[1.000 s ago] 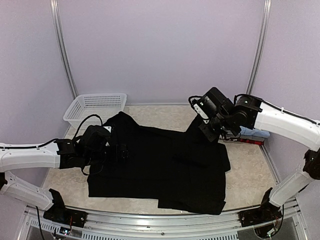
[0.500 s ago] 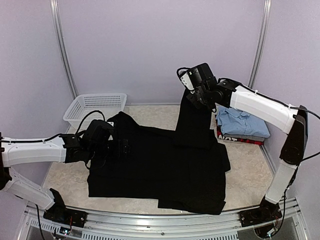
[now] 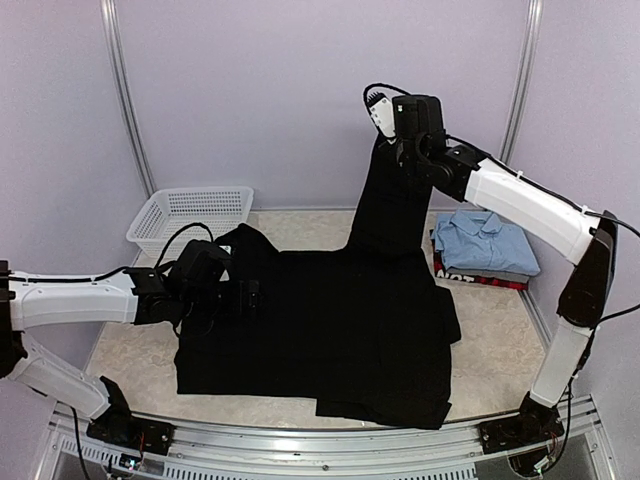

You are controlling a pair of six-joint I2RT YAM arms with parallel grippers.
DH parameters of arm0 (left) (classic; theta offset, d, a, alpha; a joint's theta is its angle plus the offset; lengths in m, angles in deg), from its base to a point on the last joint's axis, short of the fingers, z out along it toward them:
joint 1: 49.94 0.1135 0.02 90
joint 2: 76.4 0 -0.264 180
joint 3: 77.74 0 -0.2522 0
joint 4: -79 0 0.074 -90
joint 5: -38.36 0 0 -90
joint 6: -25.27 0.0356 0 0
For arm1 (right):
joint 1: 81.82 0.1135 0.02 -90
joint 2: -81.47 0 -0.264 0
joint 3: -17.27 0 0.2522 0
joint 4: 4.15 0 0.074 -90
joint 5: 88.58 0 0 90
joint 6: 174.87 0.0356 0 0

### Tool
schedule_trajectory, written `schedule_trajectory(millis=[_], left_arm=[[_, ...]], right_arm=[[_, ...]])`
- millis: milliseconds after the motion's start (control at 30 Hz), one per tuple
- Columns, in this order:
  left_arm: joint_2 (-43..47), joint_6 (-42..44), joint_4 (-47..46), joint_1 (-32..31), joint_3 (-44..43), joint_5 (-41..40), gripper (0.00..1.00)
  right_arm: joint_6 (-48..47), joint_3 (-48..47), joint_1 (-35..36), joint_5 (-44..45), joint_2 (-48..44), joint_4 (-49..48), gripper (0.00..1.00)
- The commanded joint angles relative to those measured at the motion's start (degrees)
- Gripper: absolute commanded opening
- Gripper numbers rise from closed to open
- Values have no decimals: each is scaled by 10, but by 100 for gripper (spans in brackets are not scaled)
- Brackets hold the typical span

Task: Fold and stack the long sleeve shirts
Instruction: Place the sleeve at the center of the board.

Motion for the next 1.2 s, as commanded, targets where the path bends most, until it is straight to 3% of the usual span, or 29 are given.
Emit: schedule_trajectory(millis=[0,200,600,1167], left_arm=[[-2,4,-12,4,-12,4,99],[-4,6,-15,4,-15,7,99],[-17,4,-21,4,-16,15,99],[-9,1,-15,3,-13,16,99]], right_arm=[[27,37,-3,-49,2,11,0],[52,132,5,-99,-33,2,0],[127,197,18,-214,-39,89,0],[185,233,-7,-335,70,108,0]])
